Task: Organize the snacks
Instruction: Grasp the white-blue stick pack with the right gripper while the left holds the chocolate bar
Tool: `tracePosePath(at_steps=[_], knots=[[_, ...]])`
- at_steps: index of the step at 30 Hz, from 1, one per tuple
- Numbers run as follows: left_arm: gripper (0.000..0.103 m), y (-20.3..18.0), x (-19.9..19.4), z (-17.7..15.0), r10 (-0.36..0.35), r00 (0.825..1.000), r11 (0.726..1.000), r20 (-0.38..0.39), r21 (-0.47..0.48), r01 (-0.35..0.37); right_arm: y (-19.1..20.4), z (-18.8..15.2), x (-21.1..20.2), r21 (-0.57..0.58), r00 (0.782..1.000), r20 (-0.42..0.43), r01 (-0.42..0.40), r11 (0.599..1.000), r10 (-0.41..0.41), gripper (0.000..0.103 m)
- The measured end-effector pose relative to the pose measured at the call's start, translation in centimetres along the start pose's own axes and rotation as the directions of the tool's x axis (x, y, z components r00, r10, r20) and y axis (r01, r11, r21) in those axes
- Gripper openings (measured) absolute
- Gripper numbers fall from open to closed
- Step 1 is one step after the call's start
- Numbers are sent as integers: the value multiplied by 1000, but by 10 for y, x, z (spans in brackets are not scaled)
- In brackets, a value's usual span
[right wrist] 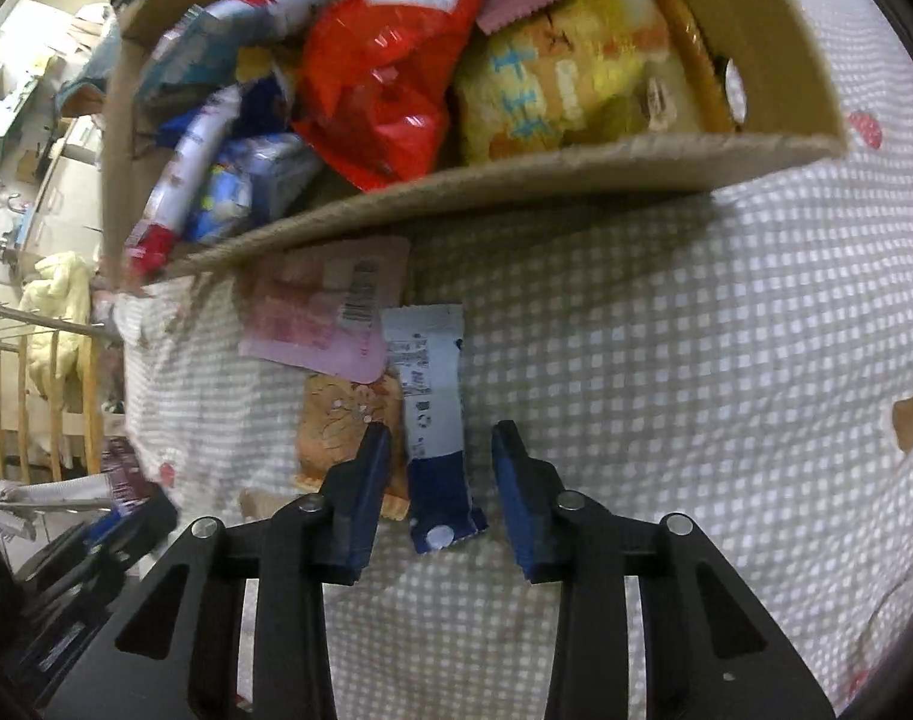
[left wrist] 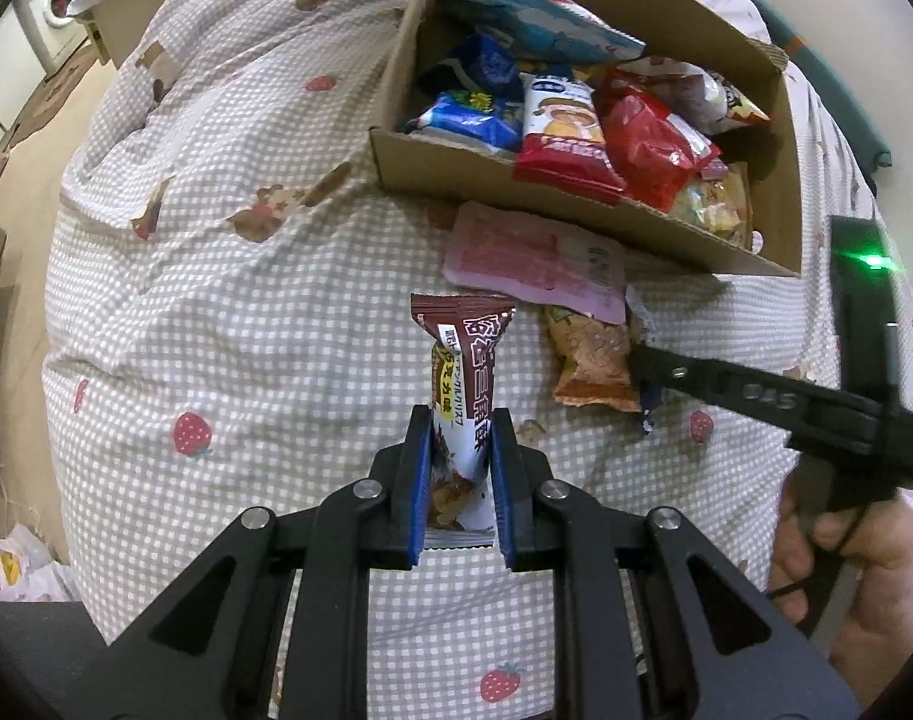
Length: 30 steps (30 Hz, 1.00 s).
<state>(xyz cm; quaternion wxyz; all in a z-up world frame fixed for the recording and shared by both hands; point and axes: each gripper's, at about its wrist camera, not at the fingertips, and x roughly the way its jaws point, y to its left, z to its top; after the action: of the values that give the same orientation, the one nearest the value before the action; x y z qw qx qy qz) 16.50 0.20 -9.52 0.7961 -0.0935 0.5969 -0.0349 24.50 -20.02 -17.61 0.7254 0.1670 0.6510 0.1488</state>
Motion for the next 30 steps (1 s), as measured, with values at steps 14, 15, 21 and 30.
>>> tracePosePath(at_steps=[14,15,21,30], knots=[[15,4,-9,0,59,995,998,77,-7,-58,6,-9,-4,-38,1000,20,8,999,-7,19],[15,5,-10,0,60,995,998,78,-6,-60,5,-10,-7,-37,1000,24,8,999,-7,19],[15,8,-7,-1,91,992,996,89,-5,-91,-6,-20,-24,-22,999,53,5,1000,-4,19],[15,13,-9,-1,137,983,990,119,-3,-138,-23,-32,-47,-6,997,83,-9,1000,9,19]])
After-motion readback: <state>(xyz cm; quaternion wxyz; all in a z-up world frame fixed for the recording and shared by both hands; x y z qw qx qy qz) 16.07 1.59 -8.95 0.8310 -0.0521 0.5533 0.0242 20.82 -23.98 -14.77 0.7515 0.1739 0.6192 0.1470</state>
